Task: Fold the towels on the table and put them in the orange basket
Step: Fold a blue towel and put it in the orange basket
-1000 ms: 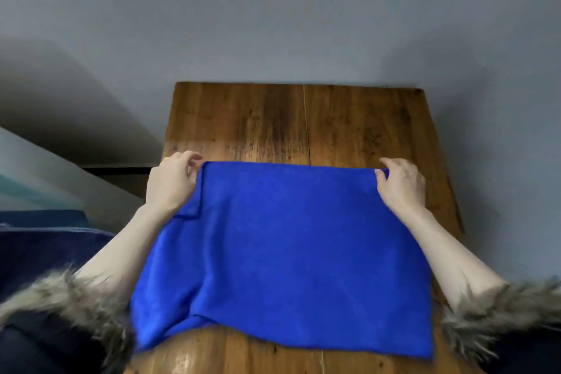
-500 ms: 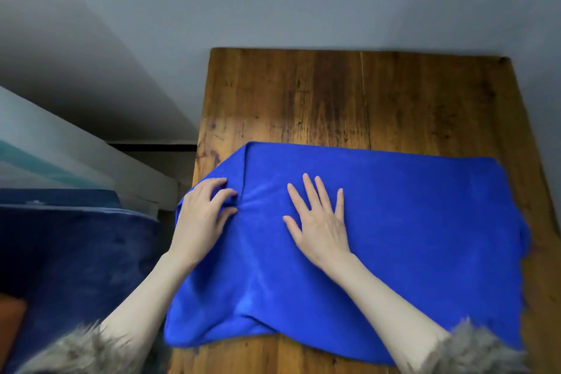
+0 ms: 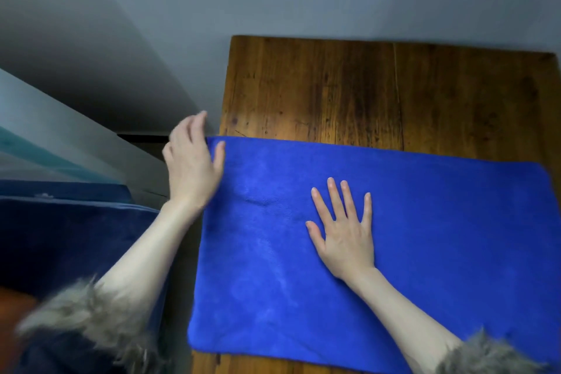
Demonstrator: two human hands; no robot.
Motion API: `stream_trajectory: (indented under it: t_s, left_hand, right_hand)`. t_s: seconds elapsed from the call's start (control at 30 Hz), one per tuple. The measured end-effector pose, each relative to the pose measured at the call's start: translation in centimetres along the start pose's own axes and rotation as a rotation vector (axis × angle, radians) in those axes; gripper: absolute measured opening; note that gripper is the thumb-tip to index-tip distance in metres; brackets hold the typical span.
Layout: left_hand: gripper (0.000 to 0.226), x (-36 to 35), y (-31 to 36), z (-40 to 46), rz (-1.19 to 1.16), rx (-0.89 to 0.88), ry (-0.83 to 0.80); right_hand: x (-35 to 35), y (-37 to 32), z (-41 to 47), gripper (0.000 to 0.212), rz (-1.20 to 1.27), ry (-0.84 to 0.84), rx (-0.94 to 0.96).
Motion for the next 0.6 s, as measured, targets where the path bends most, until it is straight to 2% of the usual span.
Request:
stream_trajectory:
  t_s: [0.1,0.2,0.43,0.6]
  left_hand:
    - [0.05,-3.1,1.7,-3.9,0.109,-0.23,-0.168]
    - [0.057,-6.0,1.6,-6.8,0.19,-0.252,-0.343]
    - [0.06,-6.1,-0.4,-6.3,0.319,-0.3,-0.37]
    - [0.06,-6.1,0.8,-7.1,0.277,-0.237,-0.372]
  right_hand:
    - [0.0,-0.1,0.0,0.059,-0.003,0.009,-0.003]
    - [0.0,-0.1,0.0,0.059,-0.007,0.025,-0.004]
    - [0.0,-0.7,0.7,0.062,-0.039,0.028,0.017]
    - [1.3,-0.2,0.3,0.056,0.087,0.062,0.05]
Point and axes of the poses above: each hand's wrist, its own z-axis towards the middle knuckle, its own x-axis out of the back of the hand, y = z × x, the point moved 4 cm from there along z, towards the middle knuckle, and after that the axes turned 11 degrees about -z, right-handed, at the moved point
